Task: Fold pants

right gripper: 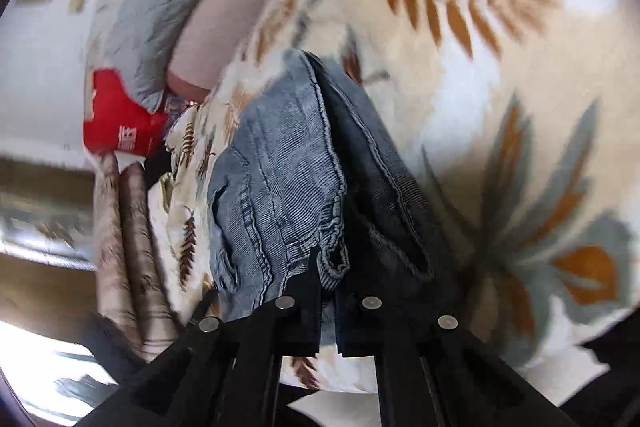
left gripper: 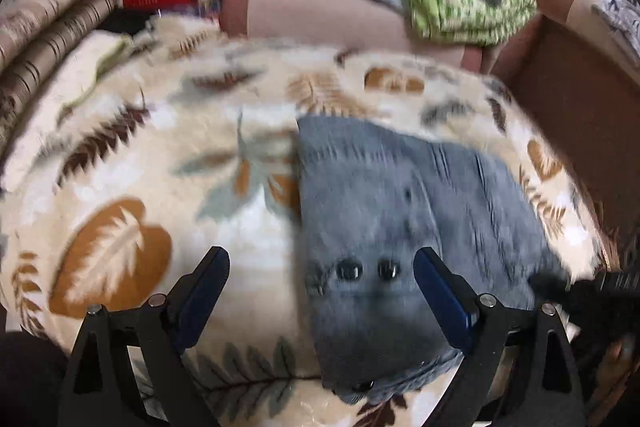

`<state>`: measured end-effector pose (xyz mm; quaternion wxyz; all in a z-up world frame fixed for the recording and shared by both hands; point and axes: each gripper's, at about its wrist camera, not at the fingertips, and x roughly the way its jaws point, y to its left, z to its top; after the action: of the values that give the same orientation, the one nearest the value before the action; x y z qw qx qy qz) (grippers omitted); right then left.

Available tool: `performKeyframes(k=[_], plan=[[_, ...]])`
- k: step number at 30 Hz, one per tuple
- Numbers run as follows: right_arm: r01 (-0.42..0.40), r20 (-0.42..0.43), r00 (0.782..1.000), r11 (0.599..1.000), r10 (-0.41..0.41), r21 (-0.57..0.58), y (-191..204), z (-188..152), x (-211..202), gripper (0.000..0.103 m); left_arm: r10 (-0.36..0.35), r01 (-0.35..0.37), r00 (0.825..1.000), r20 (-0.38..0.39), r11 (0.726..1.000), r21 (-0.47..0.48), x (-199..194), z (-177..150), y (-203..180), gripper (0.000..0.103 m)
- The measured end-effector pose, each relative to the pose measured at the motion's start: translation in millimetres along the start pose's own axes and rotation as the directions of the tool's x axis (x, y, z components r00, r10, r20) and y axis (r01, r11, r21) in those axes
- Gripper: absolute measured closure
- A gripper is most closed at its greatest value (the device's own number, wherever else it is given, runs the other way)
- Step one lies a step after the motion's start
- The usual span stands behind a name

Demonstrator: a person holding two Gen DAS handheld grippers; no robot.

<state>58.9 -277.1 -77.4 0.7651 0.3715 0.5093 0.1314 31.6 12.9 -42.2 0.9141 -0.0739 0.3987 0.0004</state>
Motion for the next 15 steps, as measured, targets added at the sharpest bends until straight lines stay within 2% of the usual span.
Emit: performKeyframes(k=[1, 2, 3, 4, 5, 6, 7, 9, 10, 12, 13, 14, 15], plan=[[0.018, 0.002, 1.0, 1.0, -0.018, -0.016, -1, -4, -1, 0.098, 0.045, -0.044, 0.999, -0.015, 0.998, 0.041, 6, -1, -8, 0.009], [0.05, -0.019, 0.999, 0.999, -0.05, -0.02, -8, -7, 8, 0.098, 0.086, -0.078, 0.994, -0.071, 0.992, 0.098, 21, -5, -16, 0.009], [0.078, -0.047, 0.996, 0.997, -0.079, -0.023, -17, -7, 17, 0.097, 0.102, -0.082, 0.986, -0.129, 0.985, 0.151, 36, -12, -23, 0.008], [0.048, -0.06, 0.997, 0.999, -0.048, -0.004, -28, -7, 25, 0.098, 0.129, -0.105, 0.983, -0.131, 0.978, 0.178, 47, -21, -26, 0.006], [0.03, -0.061, 0.998, 0.999, -0.029, 0.015, -30, -5, 22, 0.096, 0.12, -0.106, 0.989, -0.089, 0.983, 0.151, 44, -23, -22, 0.005], [0.021, -0.076, 0.997, 1.0, -0.02, 0.016, -28, -2, 19, 0.092, 0.113, -0.098, 0.988, -0.105, 0.985, 0.143, 44, -22, -20, 0.005], [0.052, -0.082, 0.995, 0.998, -0.053, -0.022, -21, 1, 11, 0.088, 0.105, -0.088, 0.988, -0.116, 0.986, 0.142, 44, -20, -18, 0.005], [0.129, -0.039, 0.99, 0.986, -0.134, -0.102, -8, 6, -9, 0.084, 0.101, -0.083, 0.989, -0.111, 0.984, 0.157, 45, -19, -18, 0.005], [0.158, -0.014, 0.987, 0.979, -0.161, -0.129, 4, 11, -20, 0.084, 0.099, -0.083, 0.989, -0.107, 0.985, 0.151, 45, -21, -17, 0.005], [0.127, 0.025, 0.992, 0.979, -0.124, -0.162, 26, 25, -31, 0.084, 0.1, -0.084, 0.99, -0.103, 0.986, 0.145, 46, -21, -16, 0.005], [0.076, 0.023, 0.997, 0.979, -0.073, -0.187, 41, 34, -31, 0.083, 0.099, -0.083, 0.99, -0.103, 0.985, 0.149, 46, -22, -16, 0.005], [0.002, -0.015, 1.0, 0.978, -0.005, -0.21, 58, 44, -22, 0.082, 0.095, -0.078, 0.99, -0.105, 0.986, 0.149, 47, -21, -15, 0.005], [-0.037, -0.044, 0.999, 0.975, 0.028, -0.218, 67, 49, -13, 0.077, 0.092, -0.076, 0.99, -0.107, 0.987, 0.144, 47, -22, -14, 0.005]])
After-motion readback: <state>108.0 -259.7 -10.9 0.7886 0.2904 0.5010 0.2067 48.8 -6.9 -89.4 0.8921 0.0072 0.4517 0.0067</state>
